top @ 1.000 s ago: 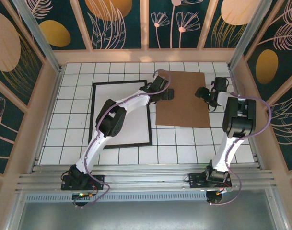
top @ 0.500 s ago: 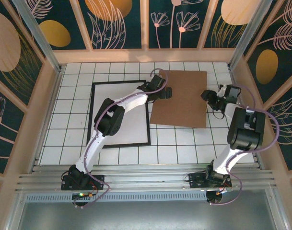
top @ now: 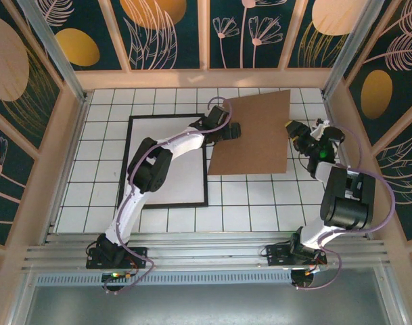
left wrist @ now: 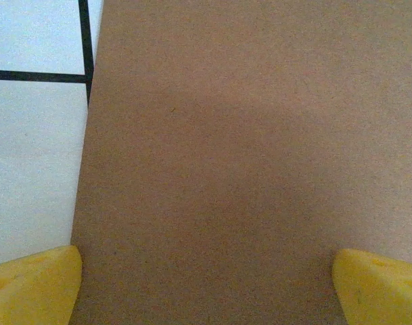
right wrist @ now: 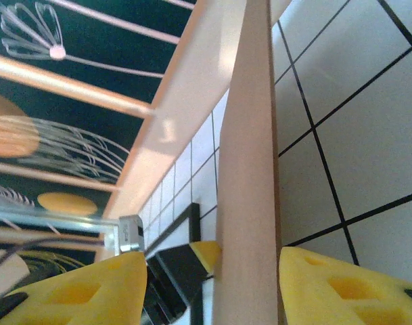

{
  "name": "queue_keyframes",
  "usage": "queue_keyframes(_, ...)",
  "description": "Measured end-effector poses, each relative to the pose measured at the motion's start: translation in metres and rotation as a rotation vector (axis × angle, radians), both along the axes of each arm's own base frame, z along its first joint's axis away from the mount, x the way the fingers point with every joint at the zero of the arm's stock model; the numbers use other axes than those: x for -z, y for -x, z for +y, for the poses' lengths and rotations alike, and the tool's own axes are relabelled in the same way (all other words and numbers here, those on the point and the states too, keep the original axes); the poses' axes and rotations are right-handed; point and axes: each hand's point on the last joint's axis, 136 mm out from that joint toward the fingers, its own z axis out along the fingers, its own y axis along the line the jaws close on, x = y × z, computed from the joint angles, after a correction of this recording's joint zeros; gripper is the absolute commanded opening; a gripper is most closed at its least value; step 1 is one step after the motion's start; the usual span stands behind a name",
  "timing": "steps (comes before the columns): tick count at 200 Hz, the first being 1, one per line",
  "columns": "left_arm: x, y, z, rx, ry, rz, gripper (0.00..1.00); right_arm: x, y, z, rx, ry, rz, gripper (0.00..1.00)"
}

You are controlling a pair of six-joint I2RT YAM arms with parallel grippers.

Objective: Put the photo into the frame

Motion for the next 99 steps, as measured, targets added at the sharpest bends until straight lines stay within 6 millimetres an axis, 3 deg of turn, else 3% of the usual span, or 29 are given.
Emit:
queue_keyframes(41, -0.004, 0.004, -0.001, -0.001, 0.035, 0.005, 0.94, -0.014, -0.006, 0.003, 0.089, -0.128, 0.019, 0.54)
queue_keyframes(99, -0.005, 0.007, -0.002, 0.004, 0.050, 0.008, 0.94, -0.014, -0.008, 0.001, 0.144, -0.277, 0.091, 0.59)
